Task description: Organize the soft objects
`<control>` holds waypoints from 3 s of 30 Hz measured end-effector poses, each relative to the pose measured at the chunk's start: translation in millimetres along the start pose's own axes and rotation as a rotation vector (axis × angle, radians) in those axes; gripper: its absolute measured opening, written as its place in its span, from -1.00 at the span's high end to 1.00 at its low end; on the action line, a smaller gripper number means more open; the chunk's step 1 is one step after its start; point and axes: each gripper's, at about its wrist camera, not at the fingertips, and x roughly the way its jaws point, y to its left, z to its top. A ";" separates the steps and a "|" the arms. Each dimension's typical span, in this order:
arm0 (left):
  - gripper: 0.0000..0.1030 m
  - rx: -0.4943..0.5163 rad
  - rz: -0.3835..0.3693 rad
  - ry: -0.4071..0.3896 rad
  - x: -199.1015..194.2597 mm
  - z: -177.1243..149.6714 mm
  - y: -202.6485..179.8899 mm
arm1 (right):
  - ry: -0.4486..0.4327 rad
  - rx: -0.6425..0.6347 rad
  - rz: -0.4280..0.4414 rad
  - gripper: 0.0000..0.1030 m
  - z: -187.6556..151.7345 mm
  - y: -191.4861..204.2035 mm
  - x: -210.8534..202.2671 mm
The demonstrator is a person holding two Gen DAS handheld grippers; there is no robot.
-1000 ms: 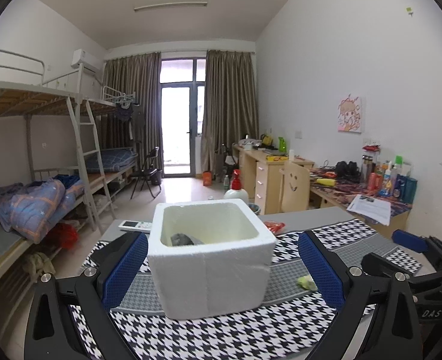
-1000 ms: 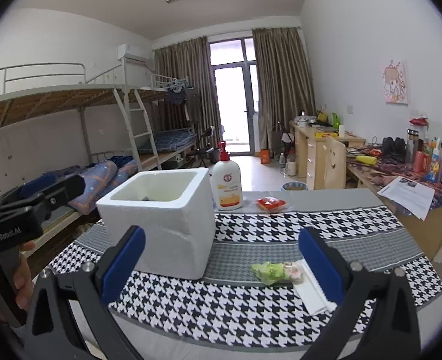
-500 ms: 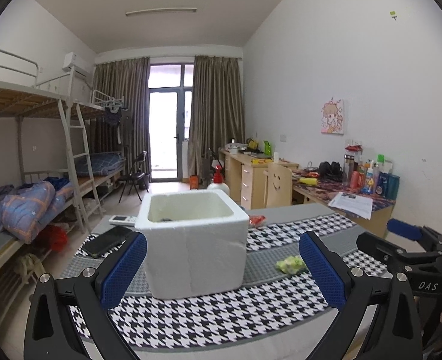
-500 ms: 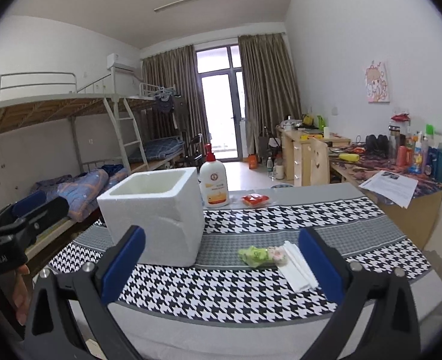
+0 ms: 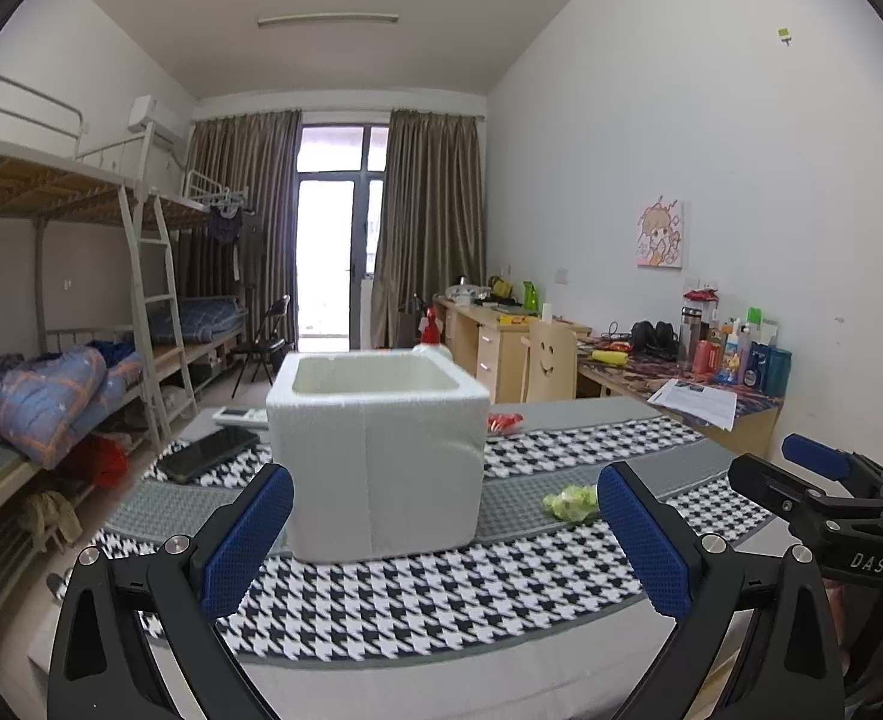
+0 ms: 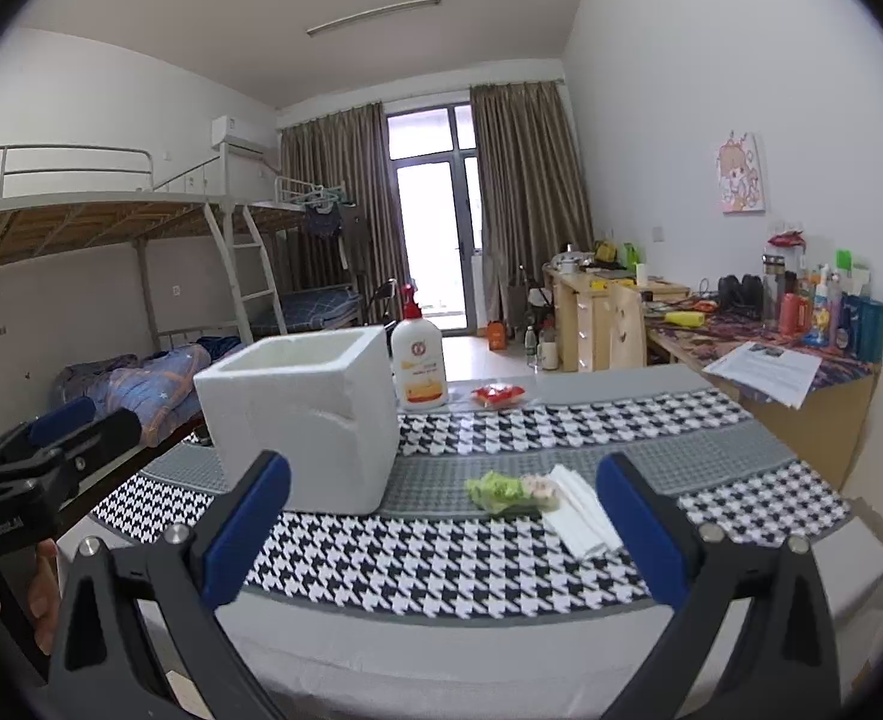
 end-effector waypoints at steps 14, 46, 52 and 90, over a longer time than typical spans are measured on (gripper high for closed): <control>-0.98 -0.035 0.011 0.035 2.9 -21.4 8.2 | 0.049 -0.015 -0.013 -1.00 -28.6 5.3 7.1; -0.98 0.064 -0.180 0.227 107.8 -38.9 -83.3 | 0.148 0.031 -0.112 -1.00 -53.6 -70.7 22.1; -0.98 0.077 -0.191 0.282 139.6 -38.5 -93.4 | 0.176 0.036 -0.136 -1.00 -50.5 -87.0 38.4; -0.88 0.132 -0.236 0.490 236.1 -27.8 -117.5 | 0.306 0.070 -0.111 -1.00 -27.9 -136.8 107.8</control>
